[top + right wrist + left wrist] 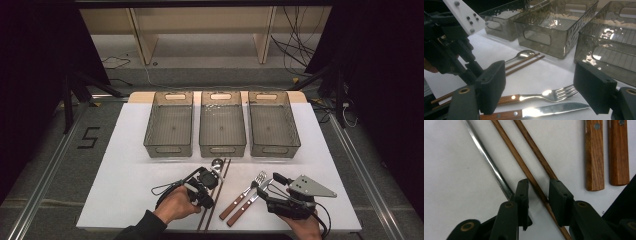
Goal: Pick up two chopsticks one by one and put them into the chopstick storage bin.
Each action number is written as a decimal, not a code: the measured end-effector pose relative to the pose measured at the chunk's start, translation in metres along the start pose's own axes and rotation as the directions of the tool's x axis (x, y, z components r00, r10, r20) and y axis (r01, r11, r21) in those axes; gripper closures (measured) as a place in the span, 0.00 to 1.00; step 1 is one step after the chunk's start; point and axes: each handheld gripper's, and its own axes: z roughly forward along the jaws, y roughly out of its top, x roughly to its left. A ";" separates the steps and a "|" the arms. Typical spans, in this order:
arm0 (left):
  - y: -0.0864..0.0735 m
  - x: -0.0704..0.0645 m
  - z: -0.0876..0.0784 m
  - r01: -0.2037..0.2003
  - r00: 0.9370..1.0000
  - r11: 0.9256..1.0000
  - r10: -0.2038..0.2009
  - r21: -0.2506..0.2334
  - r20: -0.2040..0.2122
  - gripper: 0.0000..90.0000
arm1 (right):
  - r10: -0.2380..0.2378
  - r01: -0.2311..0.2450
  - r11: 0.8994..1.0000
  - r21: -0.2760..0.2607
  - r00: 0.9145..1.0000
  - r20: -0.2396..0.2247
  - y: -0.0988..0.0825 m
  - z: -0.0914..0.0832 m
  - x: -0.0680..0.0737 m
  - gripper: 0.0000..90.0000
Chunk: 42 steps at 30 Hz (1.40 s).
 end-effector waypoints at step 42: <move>0.009 -0.002 0.003 -0.011 0.998 0.997 0.015 0.073 -0.055 0.94 | -0.003 0.003 1.000 0.013 1.000 0.007 -0.001 0.001 0.000 0.31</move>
